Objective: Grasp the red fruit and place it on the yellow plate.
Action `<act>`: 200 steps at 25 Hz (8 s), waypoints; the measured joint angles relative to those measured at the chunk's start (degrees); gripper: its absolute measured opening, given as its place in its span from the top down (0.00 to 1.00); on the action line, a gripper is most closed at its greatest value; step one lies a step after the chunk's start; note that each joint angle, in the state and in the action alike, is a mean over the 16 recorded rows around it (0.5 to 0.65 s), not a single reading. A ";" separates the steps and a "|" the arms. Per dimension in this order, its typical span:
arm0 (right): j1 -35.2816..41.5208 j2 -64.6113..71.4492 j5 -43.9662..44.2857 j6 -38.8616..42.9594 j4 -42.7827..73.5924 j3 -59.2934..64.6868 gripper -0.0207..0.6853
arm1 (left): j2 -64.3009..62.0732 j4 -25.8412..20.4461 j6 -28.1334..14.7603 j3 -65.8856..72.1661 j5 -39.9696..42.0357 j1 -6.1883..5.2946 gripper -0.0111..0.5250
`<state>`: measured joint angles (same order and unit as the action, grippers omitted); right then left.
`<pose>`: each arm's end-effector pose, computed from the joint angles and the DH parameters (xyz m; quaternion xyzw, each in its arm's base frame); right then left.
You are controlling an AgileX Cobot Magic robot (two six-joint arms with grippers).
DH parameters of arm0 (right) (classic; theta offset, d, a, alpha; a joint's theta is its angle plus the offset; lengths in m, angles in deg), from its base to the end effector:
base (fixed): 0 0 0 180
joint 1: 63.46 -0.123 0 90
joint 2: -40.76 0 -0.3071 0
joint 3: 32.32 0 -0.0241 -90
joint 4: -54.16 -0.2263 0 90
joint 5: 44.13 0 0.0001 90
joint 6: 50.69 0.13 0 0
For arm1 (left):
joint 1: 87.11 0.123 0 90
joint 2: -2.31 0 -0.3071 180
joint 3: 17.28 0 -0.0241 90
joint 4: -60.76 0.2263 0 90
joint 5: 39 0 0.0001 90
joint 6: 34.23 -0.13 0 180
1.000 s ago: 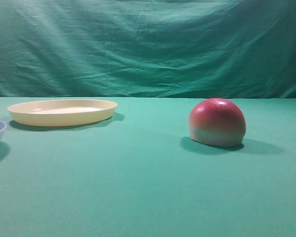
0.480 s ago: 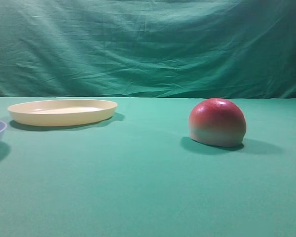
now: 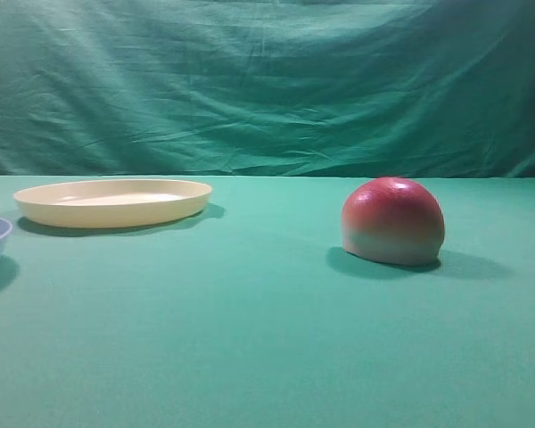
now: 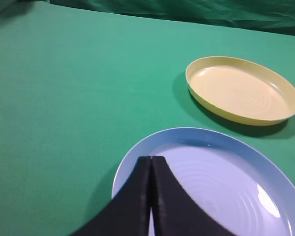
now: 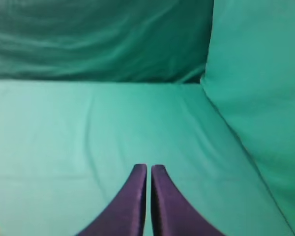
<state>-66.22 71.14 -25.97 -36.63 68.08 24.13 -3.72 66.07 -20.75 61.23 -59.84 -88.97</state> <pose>0.0855 -0.0057 0.2824 0.0095 0.7904 -0.0106 0.6125 0.0430 0.0029 0.1664 -0.0561 0.7929 -0.0418 0.6053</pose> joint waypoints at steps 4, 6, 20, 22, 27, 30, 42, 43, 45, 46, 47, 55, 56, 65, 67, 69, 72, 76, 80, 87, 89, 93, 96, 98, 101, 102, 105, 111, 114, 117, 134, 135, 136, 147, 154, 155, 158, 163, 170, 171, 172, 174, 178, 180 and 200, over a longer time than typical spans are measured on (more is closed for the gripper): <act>-1.30 9.66 9.58 -3.63 -2.35 -6.76 0.97 | 0.00 0.00 0.00 0.00 0.00 0.00 0.98; -2.53 14.13 13.59 -6.19 -4.07 -9.59 0.97 | 0.00 0.00 0.00 0.00 0.00 0.00 0.98; -20.10 43.39 24.83 -19.79 -15.02 -26.19 0.87 | 0.00 0.00 0.00 0.00 0.00 0.00 0.98; -22.23 47.53 24.87 -20.32 -15.50 -28.43 0.78 | 0.00 0.00 0.00 0.00 0.00 0.00 0.98; -25.58 56.22 25.20 -20.87 -16.41 -33.45 0.50 | 0.00 0.00 0.00 0.00 0.00 0.00 0.98; -26.38 60.08 25.52 -20.97 -17.43 -35.81 0.32 | 0.00 0.00 0.00 0.00 0.00 0.00 0.98; -26.71 71.54 25.06 -22.16 -22.40 -39.25 0.02 | 0.00 0.00 0.00 0.00 0.00 0.00 0.98; -26.71 72.62 24.70 -22.35 -22.66 -39.27 0.02 | 0.00 0.00 0.00 0.00 0.00 0.00 0.98; -26.71 74.72 23.89 -22.74 -23.00 -39.32 0.03 | 0.00 0.00 0.00 0.00 0.00 0.00 0.98; -26.71 75.72 23.45 -22.94 -23.12 -39.35 0.03 | 0.00 0.00 0.00 0.00 0.00 0.00 0.98; -26.71 76.69 23.00 -23.15 -23.21 -39.39 0.04 | 0.00 0.00 0.00 0.00 0.00 0.00 0.98; -26.71 81.89 19.98 -24.75 -23.22 -39.91 0.23 | 0.00 0.00 0.00 0.00 0.00 0.00 0.98; -26.71 82.22 19.95 -24.88 -23.21 -40.17 0.26 | 0.00 0.00 0.00 0.00 0.00 0.00 0.98; -26.86 83.38 23.29 -25.74 -23.23 -49.51 0.50 | 0.00 0.00 0.00 0.00 0.00 0.00 0.98; -27.19 83.68 24.18 -25.80 -23.28 -53.40 0.52 | 0.00 0.00 0.00 0.00 0.00 0.00 0.98; -27.83 84.21 24.89 -25.89 -23.35 -57.88 0.53 | 0.00 0.00 0.00 0.00 0.00 0.00 0.98; -29.43 85.58 25.15 -26.40 -23.45 -65.20 0.53 | 0.00 0.00 0.00 0.00 0.00 0.00 0.98; -32.57 88.90 23.72 -27.45 -23.62 -74.62 0.53 | 0.00 0.00 0.00 0.00 0.00 0.00 0.98; -36.32 94.10 21.14 -28.60 -23.74 -82.05 0.53 | 0.00 0.00 0.00 0.00 0.00 0.00 0.98; -41.30 104.54 17.00 -30.22 -23.85 -88.98 0.48 | 0.00 0.00 0.00 0.00 0.00 0.00 0.98; -42.00 106.88 15.94 -30.35 -23.66 -89.80 0.43 | 0.00 0.00 0.00 0.00 0.00 0.00 0.98; -42.65 110.10 14.47 -30.41 -22.57 -91.04 0.31 | 0.00 0.00 0.00 0.00 0.00 0.00 0.98; -42.76 111.10 14.23 -30.41 -21.35 -92.17 0.22 | 0.00 0.00 0.00 0.00 0.00 0.00 0.98; -42.77 111.04 14.48 -30.41 -20.46 -93.12 0.18 | 0.00 0.00 0.00 0.00 0.00 0.00 0.98; -42.77 109.95 15.67 -30.40 -19.13 -94.77 0.17 | 0.00 0.00 0.00 0.00 0.00 0.00 0.98; -42.77 109.36 16.27 -30.39 -18.69 -95.35 0.19 | 0.00 0.00 0.00 0.00 0.00 0.00 0.98; -42.77 107.02 18.87 -30.34 -17.56 -97.04 0.31 | 0.00 0.00 0.00 0.00 0.00 0.00 0.98; -42.77 100.12 26.47 -28.51 -16.70 -99.16 0.65 | 0.00 0.00 0.00 0.00 0.00 0.00 0.98; -42.77 95.89 30.39 -27.09 -16.60 -99.29 0.80 | 0.00 0.00 0.00 0.00 0.00 0.00 0.98; -42.77 91.20 33.60 -25.66 -16.51 -98.53 0.91 | 0.00 0.00 0.00 0.00 0.00 0.00 0.98; -42.77 51.71 33.63 -21.61 -13.79 -66.59 0.97 | 0.00 0.00 0.00 0.00 0.00 0.00 0.98; -42.77 49.32 33.93 -21.33 -13.54 -64.27 0.97 | 0.00 0.00 0.00 0.00 0.00 0.00 0.98; -42.77 47.07 34.41 -20.97 -13.28 -62.09 0.97 | 0.00 0.00 0.00 0.00 0.00 0.00 0.98; -42.74 29.59 45.93 -15.08 -8.90 -51.95 0.97 | 0.00 0.00 0.00 0.00 0.00 0.00 0.98; -39.89 19.11 47.18 -12.62 -5.93 -51.90 0.97 | 0.00 0.00 0.00 0.00 0.00 0.00 0.98; -38.95 17.48 46.92 -12.52 -5.62 -51.90 0.97 | 0.00 0.00 0.00 0.00 0.00 0.00 0.98; -35.41 12.58 45.88 -12.37 -4.95 -51.69 0.97 | 0.00 0.00 0.00 0.00 0.00 0.00 0.98; -27.48 4.36 42.15 -12.34 -4.37 -48.71 0.97 | 0.00 0.00 0.00 0.00 0.00 0.00 0.98; -16.40 -6.35 31.70 -12.34 -3.97 -35.29 0.97 | 0.00 0.00 0.00 0.00 0.00 0.00 0.98; -15.16 -7.79 29.88 -12.34 -3.92 -32.49 0.97 | 0.00 0.00 0.00 0.00 0.00 0.00 0.98; -14.01 -9.22 28.03 -12.34 -3.87 -29.50 0.97 | 0.00 0.00 0.00 0.00 0.00 0.00 0.98; -12.00 -11.97 24.40 -12.34 -3.77 -23.19 0.97 | 0.00 0.00 0.00 0.00 0.00 0.00 0.98; -8.77 -16.91 17.75 -12.34 -3.60 -10.26 0.97 | 0.00 0.00 0.00 0.00 0.00 0.00 0.98; -7.34 -18.80 14.86 -12.34 -3.54 -4.09 0.97 | 0.00 0.00 0.00 0.00 0.00 0.00 0.98; 3.94 -23.68 0.21 -11.53 -2.93 22.78 0.97 | 0.00 0.00 0.00 0.00 0.00 0.00 0.98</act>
<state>-62.28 47.46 -25.75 -48.15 65.15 46.91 -3.72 66.07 -20.75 61.23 -59.84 -88.97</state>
